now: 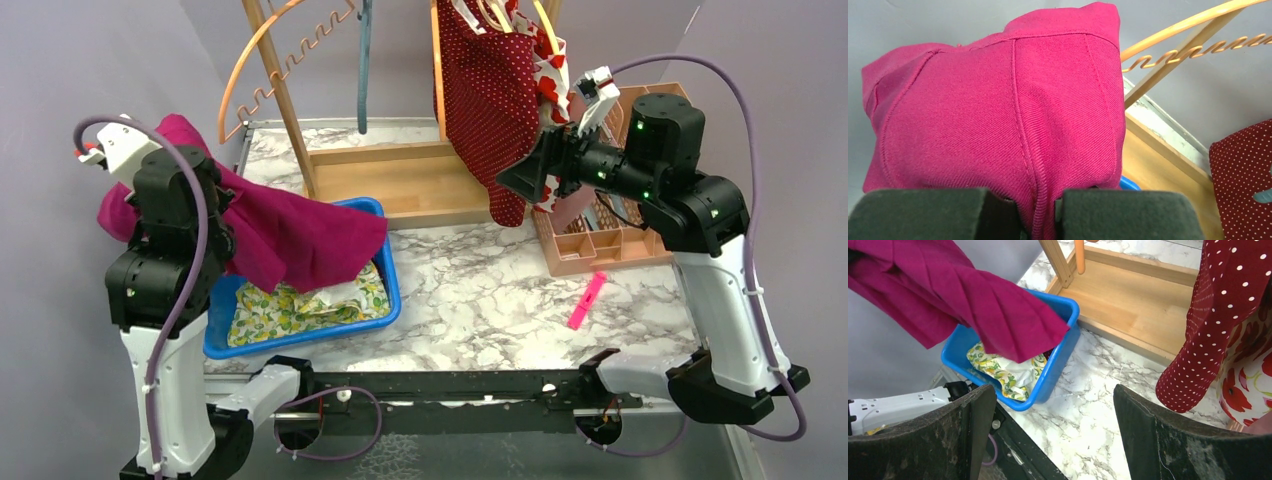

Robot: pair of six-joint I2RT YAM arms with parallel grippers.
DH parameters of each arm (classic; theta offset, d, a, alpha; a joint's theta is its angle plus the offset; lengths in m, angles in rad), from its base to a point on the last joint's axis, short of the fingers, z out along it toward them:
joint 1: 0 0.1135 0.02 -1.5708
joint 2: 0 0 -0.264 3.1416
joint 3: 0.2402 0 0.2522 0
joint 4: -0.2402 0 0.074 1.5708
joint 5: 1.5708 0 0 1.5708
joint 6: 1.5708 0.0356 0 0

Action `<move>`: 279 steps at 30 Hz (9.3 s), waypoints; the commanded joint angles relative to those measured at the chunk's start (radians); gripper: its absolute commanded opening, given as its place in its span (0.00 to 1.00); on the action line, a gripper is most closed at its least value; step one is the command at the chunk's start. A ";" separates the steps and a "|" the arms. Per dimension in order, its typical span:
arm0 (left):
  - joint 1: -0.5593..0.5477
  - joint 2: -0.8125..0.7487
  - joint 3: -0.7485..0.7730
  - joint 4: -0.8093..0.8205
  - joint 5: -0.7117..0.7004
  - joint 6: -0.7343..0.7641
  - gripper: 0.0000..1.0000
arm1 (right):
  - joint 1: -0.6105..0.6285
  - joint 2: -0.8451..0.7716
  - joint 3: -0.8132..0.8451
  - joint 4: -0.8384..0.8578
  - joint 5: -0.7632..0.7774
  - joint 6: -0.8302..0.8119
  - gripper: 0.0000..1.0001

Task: Remove the skirt from the hanger
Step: Place the skirt in the bin, then pick up the hanger from the clothesline, then remove the skirt from the hanger.

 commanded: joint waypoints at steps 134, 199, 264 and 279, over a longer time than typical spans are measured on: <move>0.008 -0.127 -0.412 0.538 1.058 0.024 0.97 | -0.050 0.526 0.477 0.477 0.354 -0.176 0.01; -0.796 0.508 -0.089 0.968 0.753 0.179 0.38 | -0.050 -0.266 -0.351 -0.069 -0.245 -0.304 0.01; -0.622 0.206 -0.389 1.326 1.330 0.114 0.00 | -0.052 0.039 -0.179 -0.204 0.444 0.010 0.38; -0.622 0.199 -0.378 1.312 1.353 0.115 0.00 | -0.052 0.017 -0.304 -0.130 0.526 -0.006 0.06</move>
